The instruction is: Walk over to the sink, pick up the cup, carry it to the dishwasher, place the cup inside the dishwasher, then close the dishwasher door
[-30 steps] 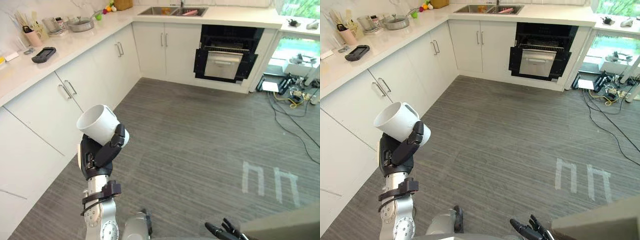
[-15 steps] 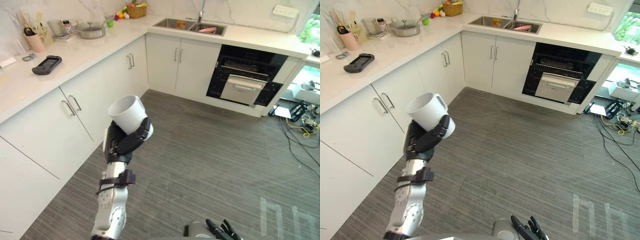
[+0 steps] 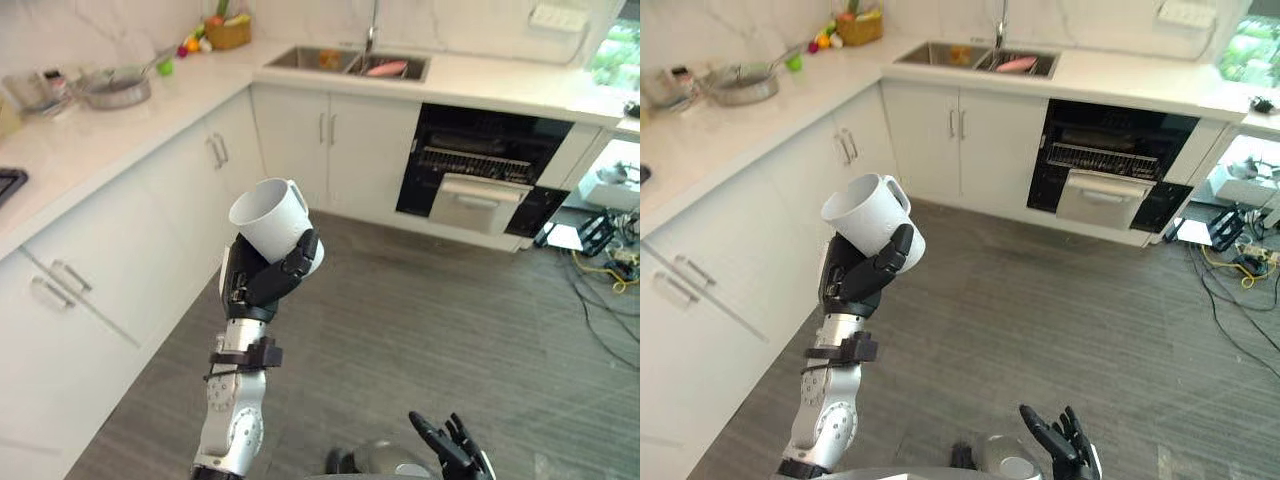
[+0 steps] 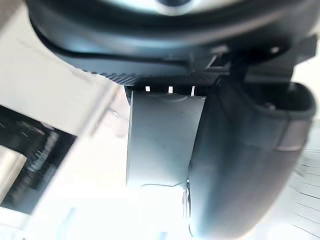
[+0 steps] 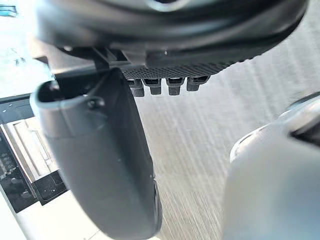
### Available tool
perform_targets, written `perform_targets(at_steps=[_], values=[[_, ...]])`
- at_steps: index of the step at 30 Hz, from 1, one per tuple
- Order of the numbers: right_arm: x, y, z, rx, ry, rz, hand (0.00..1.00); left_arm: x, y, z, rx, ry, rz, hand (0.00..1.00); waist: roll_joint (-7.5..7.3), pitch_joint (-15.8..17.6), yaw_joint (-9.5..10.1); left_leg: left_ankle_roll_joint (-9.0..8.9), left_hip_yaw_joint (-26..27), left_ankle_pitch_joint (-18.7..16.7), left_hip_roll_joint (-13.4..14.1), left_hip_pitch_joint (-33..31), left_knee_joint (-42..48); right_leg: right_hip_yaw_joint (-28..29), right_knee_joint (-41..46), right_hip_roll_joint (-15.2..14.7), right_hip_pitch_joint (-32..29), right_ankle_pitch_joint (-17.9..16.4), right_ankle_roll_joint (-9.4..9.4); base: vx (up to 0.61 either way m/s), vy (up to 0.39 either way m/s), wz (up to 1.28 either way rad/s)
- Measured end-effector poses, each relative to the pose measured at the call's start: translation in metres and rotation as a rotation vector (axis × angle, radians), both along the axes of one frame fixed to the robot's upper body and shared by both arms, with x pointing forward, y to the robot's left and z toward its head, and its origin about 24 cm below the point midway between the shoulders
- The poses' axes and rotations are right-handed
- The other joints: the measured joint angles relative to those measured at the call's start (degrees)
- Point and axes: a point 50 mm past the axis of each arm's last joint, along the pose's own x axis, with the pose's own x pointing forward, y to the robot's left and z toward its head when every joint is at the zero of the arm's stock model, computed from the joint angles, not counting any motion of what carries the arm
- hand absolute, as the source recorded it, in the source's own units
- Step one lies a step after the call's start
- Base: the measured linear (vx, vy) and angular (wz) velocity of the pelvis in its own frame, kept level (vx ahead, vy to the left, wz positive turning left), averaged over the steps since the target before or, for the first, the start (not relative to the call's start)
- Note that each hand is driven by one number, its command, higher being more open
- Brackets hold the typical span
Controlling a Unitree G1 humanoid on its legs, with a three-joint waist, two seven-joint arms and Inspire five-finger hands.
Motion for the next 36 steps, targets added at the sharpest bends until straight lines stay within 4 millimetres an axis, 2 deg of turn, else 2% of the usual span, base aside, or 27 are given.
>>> perform_targets(at_steps=[1, 3, 4, 5, 6, 7, 10, 11, 12, 13, 15, 16, 17, 18, 19, 20, 21, 22, 23, 24, 25, 27, 28, 32, 34, 35, 36], values=[[-0.005, -0.003, 0.001, -0.011, 0.009, 0.004, 1.00, -0.002, 0.001, -0.001, 0.000, 0.003, -0.001, 0.00, -0.68, -0.3, 0.59, 1.96, 0.7, -4.8, -0.2, -5.4, 0.2, 1.1, -3.6, 0.3, 3.1, 0.6, 0.89, 0.32, -0.094, -0.31], [-0.003, -0.011, 0.003, -0.034, -0.006, 0.017, 1.00, -0.004, 0.005, -0.004, 0.004, 0.013, 0.015, 0.00, -0.76, -1.1, 2.09, 2.58, 3.2, -8.7, -1.0, -8.8, -7.6, 3.9, -6.9, 0.3, 6.5, 0.8, 1.29, 0.33, -0.068, -0.63], [0.008, -0.018, 0.007, -0.053, -0.044, 0.045, 1.00, -0.004, 0.009, -0.003, 0.015, 0.006, 0.029, 0.00, -0.86, -1.1, 2.58, 2.43, 4.3, -10.8, -2.4, -10.4, -19.5, 6.4, -9.2, 0.1, 9.1, 1.1, 1.38, 0.50, -0.045, -0.78], [0.016, -0.024, 0.010, -0.067, -0.072, 0.065, 1.00, -0.005, 0.011, -0.003, 0.014, 0.000, 0.037, 0.00, -0.99, -1.2, 2.53, 2.05, 4.2, -10.8, -3.9, -10.5, -28.2, 7.6, -10.0, -0.4, 10.1, 1.2, 1.14, 0.51, -0.019, -0.78], [0.022, -0.030, 0.014, -0.085, -0.100, 0.084, 1.00, -0.004, 0.013, -0.003, 0.014, -0.001, 0.042, 0.00, -1.08, -1.2, 2.35, 1.72, 3.6, -10.2, -5.9, -10.6, -36.8, 8.9, -10.7, -0.9, 11.1, 1.1, 1.43, 0.47, 0.045, -0.61], [0.036, -0.038, 0.019, -0.106, -0.146, 0.090, 1.00, -0.003, 0.012, -0.004, 0.013, 0.000, 0.037, 0.00, -1.38, -0.9, 2.20, 2.69, 1.7, -4.9, -9.3, -10.5, -46.4, 10.9, -11.5, -1.7, 12.6, 0.7, 1.99, 0.39, 0.072, -0.56], [0.055, -0.047, 0.027, -0.139, -0.212, 0.067, 1.00, 0.000, 0.010, -0.012, 0.024, 0.023, 0.021, 0.00, -1.50, -1.0, 1.93, 5.80, -1.4, 7.5, -15.8, -8.7, -58.5, 15.0, -11.5, -3.0, 14.1, -0.8, 4.41, 0.44, 0.141, -0.55], [0.057, -0.045, 0.027, -0.134, -0.219, 0.056, 1.00, 0.001, 0.009, -0.016, 0.032, 0.037, 0.010, 0.00, -2.75, -1.4, 1.68, 6.36, -1.0, 8.4, -17.2, -7.0, -60.7, 15.7, -10.3, -4.7, 13.9, -2.0, 5.91, 0.48, 0.098, -0.14], [0.057, -0.044, 0.026, -0.132, -0.220, 0.056, 1.00, 0.004, 0.005, -0.018, 0.038, 0.048, -0.004, 0.00, -3.59, -0.8, 1.35, 7.37, -0.9, 7.0, -17.9, -5.8, -60.3, 15.5, -7.0, -5.5, 13.7, -2.8, 7.27, 0.47, 0.065, 0.00], [0.056, -0.042, 0.024, -0.122, -0.213, 0.053, 1.00, 0.005, 0.005, -0.021, 0.045, 0.056, -0.010, 0.00, -4.15, -0.5, 1.30, 7.52, -1.0, 6.0, -18.1, -5.0, -59.5, 15.2, -4.6, -5.8, 13.6, -2.8, 7.47, 0.55, 0.009, 0.12], [0.047, -0.026, 0.017, -0.074, -0.191, 0.033, 1.00, 0.005, 0.007, -0.029, 0.076, 0.094, -0.020, 0.00, -5.95, 0.2, 0.98, 7.20, -0.7, 0.0, -17.8, -1.1, -54.3, 9.4, 14.0, -7.2, 9.6, 0.6, 10.36, 0.51, 0.022, 0.07], [0.041, -0.023, 0.015, -0.065, -0.179, 0.028, 1.00, 0.005, 0.007, -0.030, 0.084, 0.096, -0.026, 0.00, -6.46, 0.0, 0.81, 7.61, -0.8, -1.5, -17.8, 0.3, -53.8, 7.5, 21.4, -8.6, 6.9, 3.4, 9.81, 0.44, 0.004, 0.14], [0.035, -0.023, 0.014, -0.068, -0.171, 0.032, 1.00, 0.005, 0.005, -0.029, 0.088, 0.093, -0.036, 0.00, -6.20, -0.1, 0.16, 6.81, -2.2, -4.1, -17.4, 3.9, -55.6, 4.1, 35.5, -11.9, 1.2, 10.2, 6.83, 0.45, -0.054, 0.17], [0.032, -0.025, 0.014, -0.074, -0.160, 0.037, 1.00, 0.006, 0.005, -0.029, 0.089, 0.094, -0.034, 0.00, -6.44, -0.2, -0.04, 6.08, -2.5, -5.0, -17.9, 6.9, -57.0, 3.1, 44.9, -16.1, -4.2, 5.6, 4.16, 0.45, -0.100, 0.21], [0.030, -0.026, 0.014, -0.079, -0.156, 0.044, 1.00, 0.006, 0.005, -0.030, 0.088, 0.101, -0.032, 0.00, -5.93, -0.4, -0.48, 6.00, -3.1, -5.3, -17.5, 7.6, -57.3, 3.1, 46.4, -17.2, -6.9, 2.8, 4.77, 0.43, -0.129, 0.35], [0.030, -0.025, 0.016, -0.084, -0.160, 0.068, 1.00, 0.007, 0.005, -0.032, 0.084, 0.111, -0.024, 0.00, -4.02, -0.3, -1.67, 5.30, -4.4, -5.8, -15.3, 8.1, -57.0, 3.3, 42.8, -17.4, -11.2, -1.6, 6.70, 0.44, -0.140, 0.41], [0.034, -0.021, 0.017, -0.082, -0.176, 0.096, 1.00, 0.007, 0.006, -0.033, 0.078, 0.121, -0.009, 0.00, -3.03, 0.3, -2.30, 3.82, -4.2, -6.8, -12.9, 8.5, -55.4, 3.5, 31.2, -16.4, -13.7, -3.7, 9.35, 0.55, -0.188, 0.35], [0.035, -0.016, 0.018, -0.077, -0.184, 0.127, 1.00, 0.006, 0.009, -0.034, 0.079, 0.131, 0.007, 0.00, -3.40, 0.2, -2.31, 2.06, -3.6, -8.6, -11.8, 8.5, -53.3, 3.5, 18.0, -15.9, -13.5, -2.1, 9.92, 0.48, -0.177, 0.01], [0.033, -0.009, 0.019, -0.067, -0.190, 0.155, 1.00, 0.005, 0.015, -0.034, 0.091, 0.133, 0.030, 0.00, -5.74, -0.4, -2.22, 0.43, -3.0, -11.3, -11.7, 8.8, -50.5, 3.9, 2.9, -15.8, -12.1, 9.4, 8.17, 0.50, -0.225, -0.22], [0.039, -0.010, 0.020, -0.075, -0.198, 0.181, 1.00, 0.006, 0.020, -0.041, 0.087, 0.168, 0.058, 0.00, -3.84, 0.5, -2.37, -0.58, -3.1, -13.6, -8.4, 9.7, -48.3, 3.1, 2.5, -13.1, -9.7, 9.7, 6.56, 0.46, -0.220, -0.40], [0.046, -0.008, 0.022, -0.073, -0.216, 0.188, 1.00, 0.005, 0.023, -0.049, 0.106, 0.205, 0.063, 0.00, -3.42, 0.0, -1.96, -0.78, -3.1, -14.1, -7.8, 9.9, -49.9, 3.5, -0.3, -11.3, -7.8, 10.1, 5.83, 0.44, -0.225, -0.41], [0.056, -0.009, 0.027, -0.087, -0.261, 0.188, 1.00, 0.004, 0.024, -0.051, 0.117, 0.212, 0.058, 0.00, -3.59, 0.4, -2.00, -0.15, -2.7, -11.7, -8.5, 9.1, -55.1, 4.1, -1.4, -10.2, -7.4, 10.1, 5.81, 0.24, -0.121, -0.38], [0.063, -0.011, 0.029, -0.093, -0.278, 0.180, 1.00, 0.003, 0.025, -0.053, 0.125, 0.219, 0.053, 0.00, -3.51, 0.7, -0.94, -0.18, -2.0, -9.9, -8.1, 9.5, -56.0, 5.3, -2.5, -8.8, -6.7, 10.0, 5.67, 0.16, -0.057, -0.33], [0.062, -0.014, 0.030, -0.098, -0.273, 0.161, 1.00, -0.003, 0.027, -0.056, 0.131, 0.216, 0.049, 0.00, -3.01, 0.9, -1.09, -0.93, -2.0, -10.4, -6.7, 10.4, -53.9, 4.6, -7.2, -7.3, -2.4, 10.1, 5.92, 0.13, -0.016, -0.01], [0.062, -0.012, 0.032, -0.094, -0.278, 0.166, 1.00, -0.009, 0.030, -0.057, 0.123, 0.207, 0.065, 0.00, -2.04, 0.6, -0.68, -1.83, -0.8, -12.6, -5.3, 10.1, -50.8, 5.2, -7.2, -6.1, -1.9, 8.4, 6.46, 0.06, 0.010, -0.15], [0.062, -0.010, 0.034, -0.091, -0.288, 0.170, 1.00, -0.011, 0.030, -0.056, 0.120, 0.200, 0.069, 0.00, -1.24, 0.5, -0.49, -2.86, -0.6, -14.2, -4.2, 9.2, -47.0, 5.0, -7.1, -5.4, -1.5, 7.0, 5.86, 0.07, 0.006, -0.08], [0.058, -0.009, 0.033, -0.082, -0.280, 0.164, 1.00, -0.012, 0.028, -0.056, 0.115, 0.199, 0.063, 0.00, -1.35, 0.8, 0.18, -2.47, -0.8, -14.1, -2.9, 4.3, -35.8, 5.2, -7.2, -5.5, -0.6, 6.7, 5.73, 0.09, -0.013, -0.05]])
